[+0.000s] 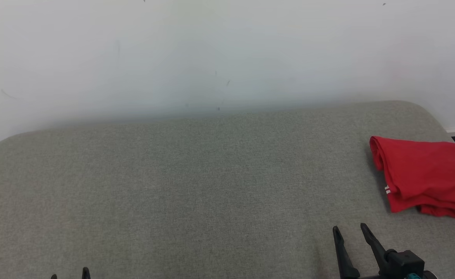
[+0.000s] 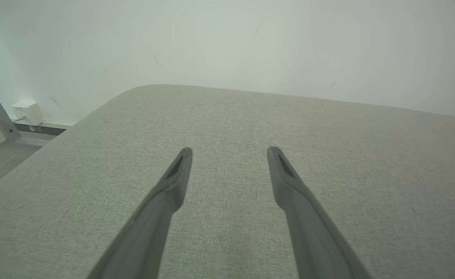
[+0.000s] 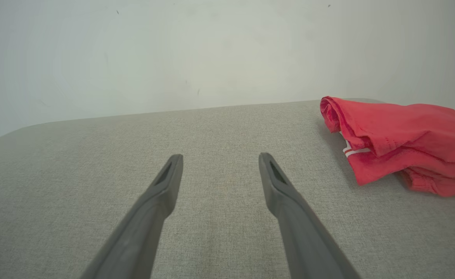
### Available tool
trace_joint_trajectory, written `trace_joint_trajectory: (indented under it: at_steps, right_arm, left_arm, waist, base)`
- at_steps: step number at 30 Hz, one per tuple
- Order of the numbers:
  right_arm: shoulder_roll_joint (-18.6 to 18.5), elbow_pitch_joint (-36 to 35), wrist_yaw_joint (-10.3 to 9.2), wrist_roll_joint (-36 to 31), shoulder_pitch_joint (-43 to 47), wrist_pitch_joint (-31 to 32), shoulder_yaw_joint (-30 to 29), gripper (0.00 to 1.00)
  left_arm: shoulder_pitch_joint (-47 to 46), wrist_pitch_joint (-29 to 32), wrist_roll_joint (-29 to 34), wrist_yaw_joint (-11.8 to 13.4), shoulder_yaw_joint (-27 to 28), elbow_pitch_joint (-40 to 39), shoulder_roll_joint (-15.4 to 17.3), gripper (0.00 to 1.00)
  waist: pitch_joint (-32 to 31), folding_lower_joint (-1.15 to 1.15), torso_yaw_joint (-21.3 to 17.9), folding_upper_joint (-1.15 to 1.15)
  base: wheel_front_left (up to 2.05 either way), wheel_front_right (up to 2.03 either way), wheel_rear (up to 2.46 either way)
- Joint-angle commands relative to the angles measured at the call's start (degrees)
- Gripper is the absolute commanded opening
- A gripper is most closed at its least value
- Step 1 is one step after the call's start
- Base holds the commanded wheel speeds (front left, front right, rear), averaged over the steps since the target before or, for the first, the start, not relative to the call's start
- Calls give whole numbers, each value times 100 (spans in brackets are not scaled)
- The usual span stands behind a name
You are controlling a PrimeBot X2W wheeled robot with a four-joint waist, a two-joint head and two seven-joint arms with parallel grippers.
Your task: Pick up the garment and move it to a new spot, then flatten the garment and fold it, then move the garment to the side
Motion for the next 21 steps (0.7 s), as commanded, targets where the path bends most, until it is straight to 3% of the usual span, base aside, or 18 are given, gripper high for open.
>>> trace_joint_trajectory:
  at_steps: [1, 21]
  right_arm:
    - [16, 10, -18, 13, 34, -23, 8, 100]
    - [39, 86, -18, 48, 18, -70, 45, 100]
  left_arm:
    - [-36, -15, 13, -22, 21, -4, -9, 100]
    - [-31, -15, 31, -83, 84, -15, -9, 100]
  waist:
    - [-3, 0, 7, 0]
    - [-14, 0, 37, 0]
  base:
    - [0, 0, 0]
    - [0, 0, 0]
